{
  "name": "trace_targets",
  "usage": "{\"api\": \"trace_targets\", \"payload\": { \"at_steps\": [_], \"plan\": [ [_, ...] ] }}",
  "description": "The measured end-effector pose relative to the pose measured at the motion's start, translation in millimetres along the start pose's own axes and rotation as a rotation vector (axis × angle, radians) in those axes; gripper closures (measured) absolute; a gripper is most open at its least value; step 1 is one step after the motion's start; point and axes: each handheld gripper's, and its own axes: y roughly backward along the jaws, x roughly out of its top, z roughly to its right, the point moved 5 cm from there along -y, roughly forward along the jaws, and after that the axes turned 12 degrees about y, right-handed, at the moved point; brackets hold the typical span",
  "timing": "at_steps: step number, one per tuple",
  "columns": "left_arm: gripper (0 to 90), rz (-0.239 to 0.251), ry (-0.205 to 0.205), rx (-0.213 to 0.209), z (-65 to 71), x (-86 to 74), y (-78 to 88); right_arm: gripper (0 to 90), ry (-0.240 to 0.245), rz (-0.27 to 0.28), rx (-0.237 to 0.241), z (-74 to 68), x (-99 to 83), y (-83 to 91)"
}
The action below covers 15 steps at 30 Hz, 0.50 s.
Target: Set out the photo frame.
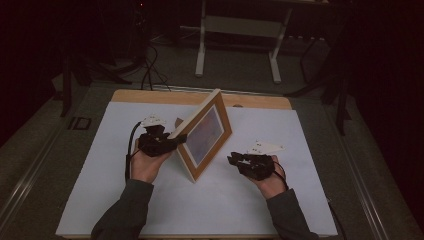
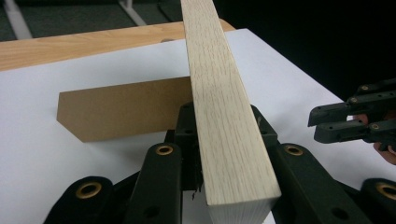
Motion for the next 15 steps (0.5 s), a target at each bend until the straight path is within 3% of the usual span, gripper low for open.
{"api": "trace_targets", "payload": {
  "at_steps": [7,15],
  "plan": [
    [72.8,-0.033,-0.060,-0.032,-2.9,5.1,-0.2,73.8,-0.005,0.004,-0.004,1.6,-0.1,1.3],
    [73.9,-0.049,-0.043,-0.115,-11.4,7.9,-1.8,72.4,-0.021,0.009,-0.012,5.5,-1.5,4.0]
  ]
}}
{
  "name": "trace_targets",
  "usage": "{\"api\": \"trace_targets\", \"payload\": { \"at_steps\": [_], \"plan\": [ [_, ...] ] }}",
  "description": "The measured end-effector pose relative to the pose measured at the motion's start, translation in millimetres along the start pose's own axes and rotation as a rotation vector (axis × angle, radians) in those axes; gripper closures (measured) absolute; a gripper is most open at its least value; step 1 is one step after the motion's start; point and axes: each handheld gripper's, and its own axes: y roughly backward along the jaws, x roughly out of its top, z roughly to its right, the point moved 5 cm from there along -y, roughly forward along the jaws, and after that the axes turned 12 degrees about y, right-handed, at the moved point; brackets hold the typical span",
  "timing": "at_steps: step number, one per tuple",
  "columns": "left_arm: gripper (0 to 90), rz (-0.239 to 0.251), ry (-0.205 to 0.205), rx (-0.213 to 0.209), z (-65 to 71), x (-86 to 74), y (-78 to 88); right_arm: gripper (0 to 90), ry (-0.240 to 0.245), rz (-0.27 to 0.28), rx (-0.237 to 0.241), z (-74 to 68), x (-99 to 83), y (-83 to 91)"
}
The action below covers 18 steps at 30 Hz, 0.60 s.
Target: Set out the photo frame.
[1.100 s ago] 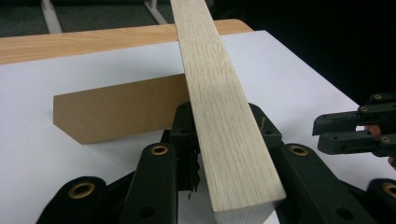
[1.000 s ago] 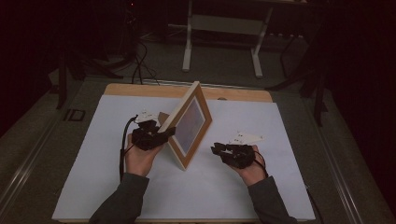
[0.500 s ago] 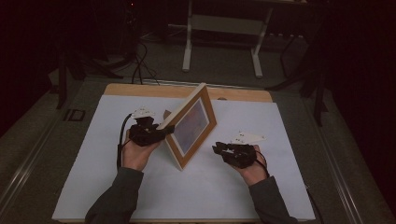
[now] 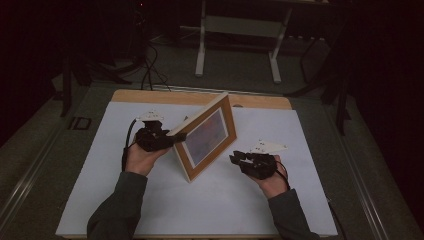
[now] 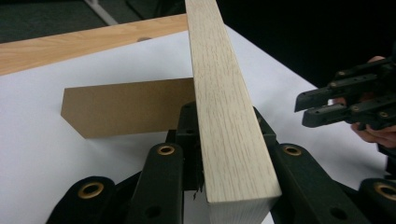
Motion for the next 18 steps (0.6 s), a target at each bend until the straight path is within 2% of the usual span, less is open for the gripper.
{"api": "trace_targets", "payload": {
  "at_steps": [10,14,18],
  "plan": [
    [74.0,-0.038,-0.048,-0.030,-3.1,4.6,0.4,71.9,-0.007,0.001,-0.006,1.7,-0.4,1.0],
    [74.1,-0.058,-0.062,-0.069,-5.0,6.5,-1.5,71.5,-0.003,-0.001,-0.008,2.0,-0.6,0.8],
    [74.2,-0.064,-0.073,-0.085,-4.0,6.5,-2.1,71.3,-0.003,-0.001,-0.012,2.7,-0.8,1.3]
  ]
}}
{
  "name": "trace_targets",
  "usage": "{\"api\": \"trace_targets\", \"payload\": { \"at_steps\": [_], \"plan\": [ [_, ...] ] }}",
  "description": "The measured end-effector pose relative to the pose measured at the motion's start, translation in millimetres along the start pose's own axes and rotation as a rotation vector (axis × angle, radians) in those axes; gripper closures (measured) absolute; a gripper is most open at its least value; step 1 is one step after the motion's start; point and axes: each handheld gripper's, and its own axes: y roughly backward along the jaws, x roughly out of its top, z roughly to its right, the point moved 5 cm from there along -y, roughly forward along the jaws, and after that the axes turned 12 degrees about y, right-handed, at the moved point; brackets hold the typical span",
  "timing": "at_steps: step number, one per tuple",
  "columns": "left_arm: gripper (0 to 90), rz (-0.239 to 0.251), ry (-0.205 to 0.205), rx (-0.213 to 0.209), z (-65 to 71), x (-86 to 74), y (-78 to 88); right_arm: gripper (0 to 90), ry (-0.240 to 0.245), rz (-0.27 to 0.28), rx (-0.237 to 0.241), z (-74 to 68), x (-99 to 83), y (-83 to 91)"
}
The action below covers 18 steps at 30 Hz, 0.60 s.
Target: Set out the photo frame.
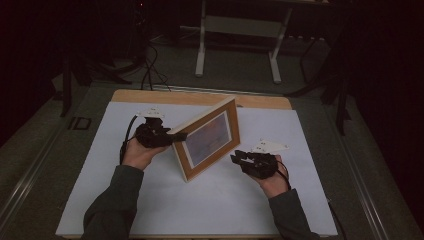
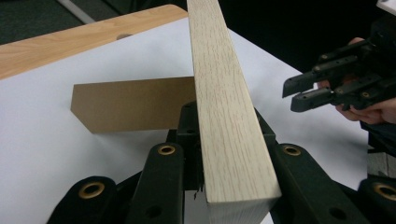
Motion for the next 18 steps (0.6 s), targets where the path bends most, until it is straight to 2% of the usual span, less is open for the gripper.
{"api": "trace_targets", "payload": {
  "at_steps": [4,6,9,10,11,12,13,14,15,16,18],
  "plan": [
    [74.5,0.001,-0.018,-0.021,2.1,-0.7,-1.5,71.0,-0.001,-0.001,0.000,0.2,-0.4,-0.2],
    [74.7,0.020,-0.011,0.000,3.5,-1.6,-1.9,70.8,0.000,-0.002,0.001,-0.4,-0.2,-0.6],
    [74.5,0.081,0.036,0.035,5.5,-5.5,-2.5,70.0,-0.001,-0.001,0.000,-0.3,-0.3,-0.4],
    [74.5,0.101,0.040,0.057,6.3,-7.1,-2.5,70.0,-0.001,-0.001,0.000,-0.3,-0.3,-0.4],
    [74.5,0.101,0.040,0.057,6.3,-7.1,-2.5,70.0,-0.001,-0.001,0.000,-0.3,-0.3,-0.4],
    [74.5,0.137,0.044,0.094,8.4,-10.0,-2.5,69.6,-0.001,0.000,-0.002,0.1,-0.3,0.0],
    [73.4,0.150,0.044,0.107,9.2,-11.1,-2.4,69.5,-0.009,0.001,-0.007,1.2,-0.9,0.0],
    [72.8,0.185,0.048,0.138,11.8,-14.0,-2.7,69.2,-0.010,0.000,-0.009,1.3,-1.2,-0.4],
    [72.0,0.185,0.048,0.138,11.8,-14.0,-2.7,69.2,-0.010,0.000,-0.009,1.3,-1.2,-0.4],
    [71.3,0.224,0.056,0.163,14.2,-16.3,-3.7,69.2,-0.009,-0.006,-0.007,0.8,-1.6,-1.1],
    [71.1,0.244,0.061,0.165,15.2,-17.5,-4.0,69.2,-0.008,-0.005,-0.007,0.6,-1.6,-1.5]
  ]
}}
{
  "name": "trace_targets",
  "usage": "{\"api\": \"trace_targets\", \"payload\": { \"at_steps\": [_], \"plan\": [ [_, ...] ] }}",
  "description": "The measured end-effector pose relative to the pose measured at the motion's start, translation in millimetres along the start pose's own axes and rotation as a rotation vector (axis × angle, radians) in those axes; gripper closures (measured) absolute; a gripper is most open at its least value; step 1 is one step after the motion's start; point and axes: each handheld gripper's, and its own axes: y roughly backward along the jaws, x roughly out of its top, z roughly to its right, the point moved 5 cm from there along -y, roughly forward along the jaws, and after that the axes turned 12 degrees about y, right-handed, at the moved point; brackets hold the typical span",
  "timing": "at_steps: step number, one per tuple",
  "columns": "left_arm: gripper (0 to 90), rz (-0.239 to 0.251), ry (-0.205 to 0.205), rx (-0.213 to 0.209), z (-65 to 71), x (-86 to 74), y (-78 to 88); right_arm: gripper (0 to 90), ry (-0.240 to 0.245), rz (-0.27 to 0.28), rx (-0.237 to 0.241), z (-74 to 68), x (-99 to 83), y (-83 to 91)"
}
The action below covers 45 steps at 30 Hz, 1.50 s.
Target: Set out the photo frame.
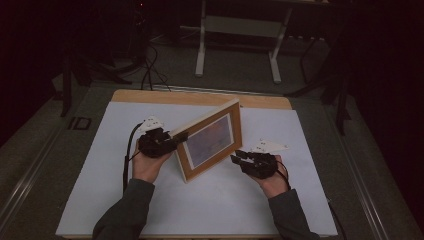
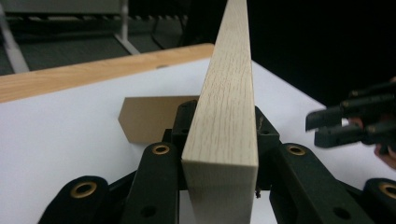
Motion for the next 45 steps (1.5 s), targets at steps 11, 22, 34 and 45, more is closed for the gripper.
{"api": "trace_targets", "payload": {
  "at_steps": [11,22,34,45],
  "plan": [
    [76.5,-0.011,0.020,-0.131,-0.8,-3.8,-0.1,69.2,-0.004,-0.001,-0.002,0.6,-0.9,-0.6],
    [76.5,-0.103,-0.012,-0.205,-13.4,5.4,-1.4,69.2,-0.013,0.003,-0.008,3.9,-1.6,0.7],
    [76.5,-0.150,-0.033,-0.271,-29.6,11.6,2.9,66.5,-0.022,-0.004,-0.019,6.6,-4.7,-3.0],
    [76.4,-0.167,-0.044,-0.307,-33.0,12.4,4.1,61.3,-0.020,0.000,-0.062,17.1,-1.8,-3.4]
  ]
}}
